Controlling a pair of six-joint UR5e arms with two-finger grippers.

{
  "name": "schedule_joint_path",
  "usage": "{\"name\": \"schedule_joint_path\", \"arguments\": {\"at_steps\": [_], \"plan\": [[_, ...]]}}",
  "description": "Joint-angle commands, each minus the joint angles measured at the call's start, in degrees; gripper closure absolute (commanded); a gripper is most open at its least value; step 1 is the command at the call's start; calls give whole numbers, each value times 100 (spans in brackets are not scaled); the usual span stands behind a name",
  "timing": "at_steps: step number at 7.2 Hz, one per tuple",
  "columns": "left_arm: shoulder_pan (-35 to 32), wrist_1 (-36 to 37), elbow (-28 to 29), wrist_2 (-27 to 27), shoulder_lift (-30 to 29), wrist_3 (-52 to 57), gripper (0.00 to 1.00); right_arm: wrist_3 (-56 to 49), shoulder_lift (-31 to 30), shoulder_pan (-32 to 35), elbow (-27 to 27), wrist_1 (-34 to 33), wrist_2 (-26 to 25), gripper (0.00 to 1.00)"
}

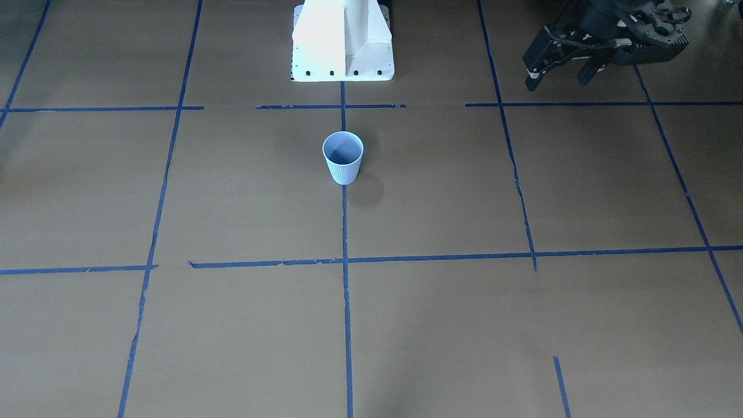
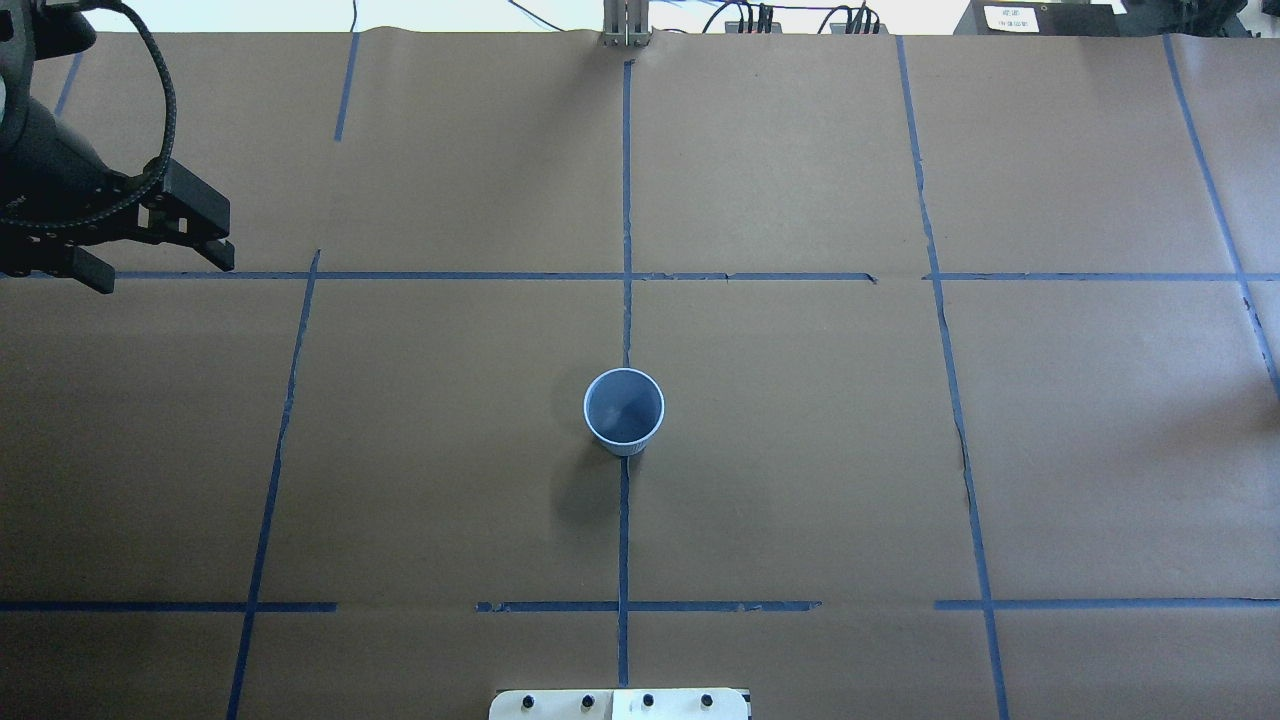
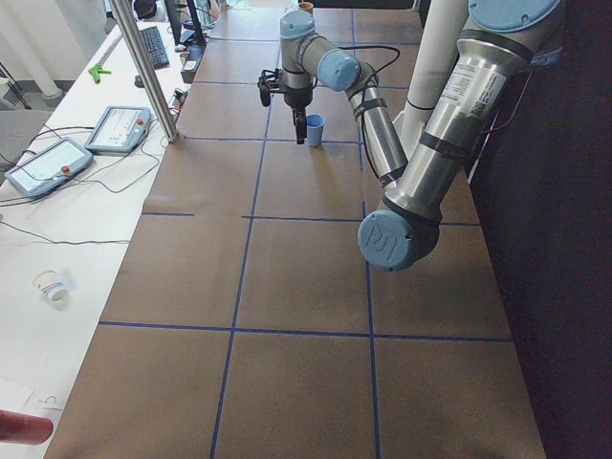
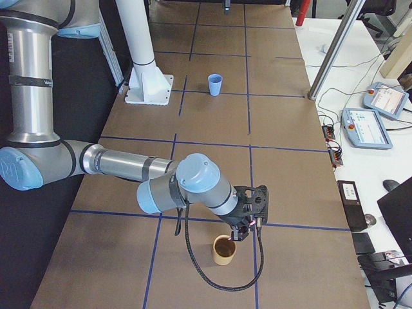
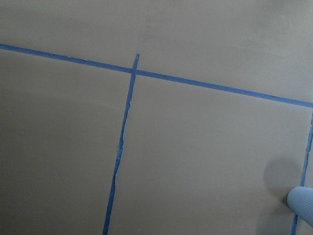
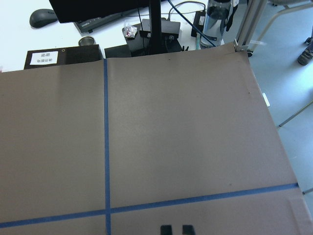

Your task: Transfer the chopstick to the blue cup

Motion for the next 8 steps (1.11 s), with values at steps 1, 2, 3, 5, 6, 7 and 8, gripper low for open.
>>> {"name": "schedule_joint_path", "arguments": {"at_steps": [1,2,3,5,6,7,8], "plan": [[0,-8,8,-11,14,4,0,26,45,-205,1276,-1062,-79,100],[0,-17,25,-2,22,21,0,78,646,-425,1781,-2184,-202,100],[0,-17,34,-2,31,65,0,88,1261,-741,1838,-2804,-247,100],[0,-17,-1,16,31,65,0,497,2447,-1785,1821,-3606,-597,100],[-17,-26,-44,33,31,83,0,1058,3028,-2347,1803,-3949,-633,100],[-52,-35,-19,77,31,222,0,1768,3425,-2900,1786,-4005,-817,100],[-79,-8,16,86,118,650,0,2193,3664,-3289,1812,-4014,-844,100]]}}
